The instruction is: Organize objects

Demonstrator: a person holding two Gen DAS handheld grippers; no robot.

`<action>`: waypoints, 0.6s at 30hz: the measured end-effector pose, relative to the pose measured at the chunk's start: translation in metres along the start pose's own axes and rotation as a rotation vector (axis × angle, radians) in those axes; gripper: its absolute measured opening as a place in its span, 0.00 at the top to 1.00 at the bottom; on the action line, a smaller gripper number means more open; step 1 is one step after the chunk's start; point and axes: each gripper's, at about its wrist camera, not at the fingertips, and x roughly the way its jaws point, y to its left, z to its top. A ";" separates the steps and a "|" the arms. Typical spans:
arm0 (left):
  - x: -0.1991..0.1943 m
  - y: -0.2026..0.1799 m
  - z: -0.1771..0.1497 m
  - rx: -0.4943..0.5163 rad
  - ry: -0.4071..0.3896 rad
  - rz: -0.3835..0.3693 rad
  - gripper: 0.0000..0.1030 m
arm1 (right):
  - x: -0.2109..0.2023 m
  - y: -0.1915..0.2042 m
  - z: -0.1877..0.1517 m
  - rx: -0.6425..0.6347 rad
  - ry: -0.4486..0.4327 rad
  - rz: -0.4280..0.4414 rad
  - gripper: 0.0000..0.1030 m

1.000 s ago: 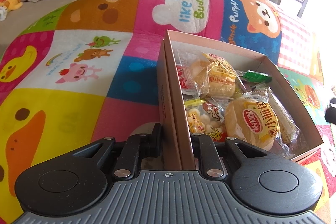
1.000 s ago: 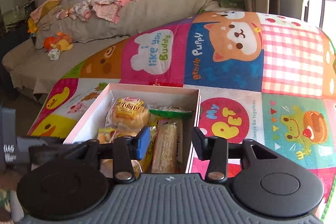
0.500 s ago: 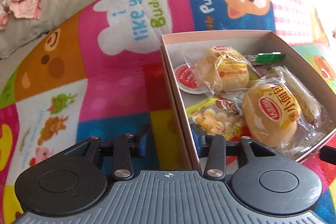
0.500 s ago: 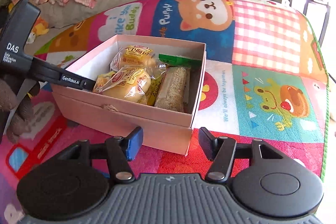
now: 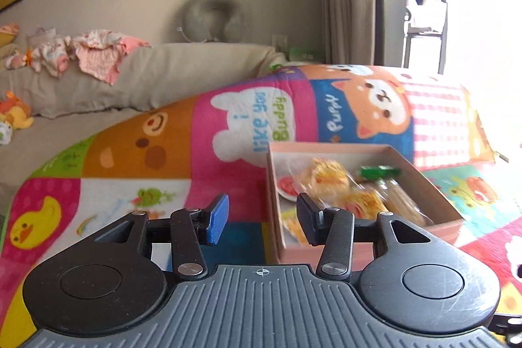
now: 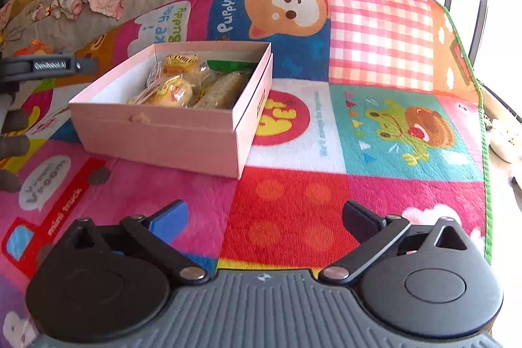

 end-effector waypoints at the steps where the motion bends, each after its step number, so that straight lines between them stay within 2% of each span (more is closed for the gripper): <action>1: -0.013 -0.004 -0.012 -0.006 0.039 -0.036 0.51 | -0.007 0.004 -0.009 -0.005 0.011 0.009 0.00; 4: -0.037 -0.025 -0.052 0.045 0.158 -0.077 0.51 | -0.018 0.017 -0.030 -0.021 0.027 0.007 0.00; 7: -0.044 -0.046 -0.084 0.089 0.223 -0.075 0.51 | -0.017 0.027 -0.036 -0.035 0.041 -0.039 0.00; 8: -0.046 -0.052 -0.090 0.118 0.196 -0.045 0.48 | -0.015 0.025 -0.034 -0.013 0.054 -0.033 0.00; 9: -0.047 -0.058 -0.091 0.143 0.189 -0.029 0.50 | -0.012 0.020 -0.033 0.040 0.055 -0.021 0.00; 13: -0.039 -0.060 -0.090 0.094 0.202 -0.052 0.50 | -0.008 0.018 -0.038 0.089 0.003 -0.080 0.00; 18: -0.037 -0.066 -0.091 0.093 0.202 -0.025 0.49 | -0.005 0.027 -0.035 0.044 -0.004 -0.097 0.00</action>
